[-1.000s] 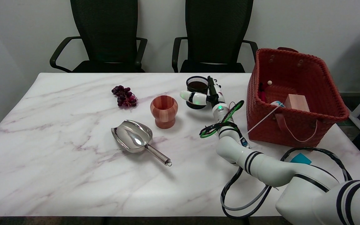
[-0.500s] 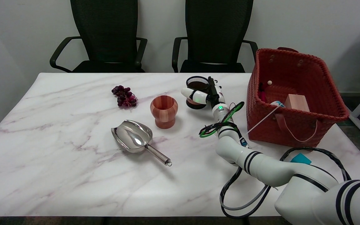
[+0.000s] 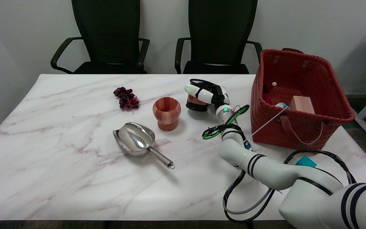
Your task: Pick up the black pen container.
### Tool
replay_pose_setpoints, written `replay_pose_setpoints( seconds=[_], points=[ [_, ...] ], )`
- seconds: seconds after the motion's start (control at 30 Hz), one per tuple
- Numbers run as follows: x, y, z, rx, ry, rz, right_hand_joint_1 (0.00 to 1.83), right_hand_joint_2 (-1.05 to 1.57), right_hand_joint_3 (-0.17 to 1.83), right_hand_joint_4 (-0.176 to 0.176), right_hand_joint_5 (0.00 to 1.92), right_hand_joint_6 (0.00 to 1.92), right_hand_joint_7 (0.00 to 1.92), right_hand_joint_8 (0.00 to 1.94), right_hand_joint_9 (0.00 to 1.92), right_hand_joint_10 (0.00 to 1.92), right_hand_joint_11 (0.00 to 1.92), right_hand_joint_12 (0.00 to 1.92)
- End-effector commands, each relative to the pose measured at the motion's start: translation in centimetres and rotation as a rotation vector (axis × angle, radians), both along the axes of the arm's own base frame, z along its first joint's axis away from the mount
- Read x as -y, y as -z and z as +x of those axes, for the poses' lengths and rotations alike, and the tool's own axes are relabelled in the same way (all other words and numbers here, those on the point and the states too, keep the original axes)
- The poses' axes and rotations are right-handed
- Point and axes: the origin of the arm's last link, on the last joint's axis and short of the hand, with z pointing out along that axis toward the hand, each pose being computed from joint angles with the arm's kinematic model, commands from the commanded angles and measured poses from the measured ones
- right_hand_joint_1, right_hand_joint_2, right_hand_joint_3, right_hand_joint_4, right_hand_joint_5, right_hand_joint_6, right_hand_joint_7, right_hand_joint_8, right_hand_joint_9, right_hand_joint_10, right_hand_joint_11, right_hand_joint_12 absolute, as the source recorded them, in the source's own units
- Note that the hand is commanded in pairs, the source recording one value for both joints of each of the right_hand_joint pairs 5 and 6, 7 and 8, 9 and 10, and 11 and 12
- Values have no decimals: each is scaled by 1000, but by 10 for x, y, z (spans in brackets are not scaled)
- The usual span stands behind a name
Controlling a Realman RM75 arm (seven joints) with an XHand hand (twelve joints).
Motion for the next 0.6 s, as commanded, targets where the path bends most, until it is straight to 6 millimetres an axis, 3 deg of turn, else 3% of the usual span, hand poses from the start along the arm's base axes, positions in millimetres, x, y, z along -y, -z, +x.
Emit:
replay_pose_setpoints(
  seconds=[0.03, 0.3, 0.6],
  points=[
    [0, 1, 3, 48, -34, -11, 1170, 554, 35, 0, 1103, 1103, 1282, 1282, 1107, 1107, 754, 754],
    [5, 7, 21, 44, -105, -4, 1182, 582, -22, 0, 1034, 1034, 1262, 1262, 1085, 1085, 765, 765],
    [11, 16, 81, -54, -326, 11, 1191, 589, -22, 0, 892, 892, 1242, 1242, 1062, 1062, 753, 753]
  ],
)
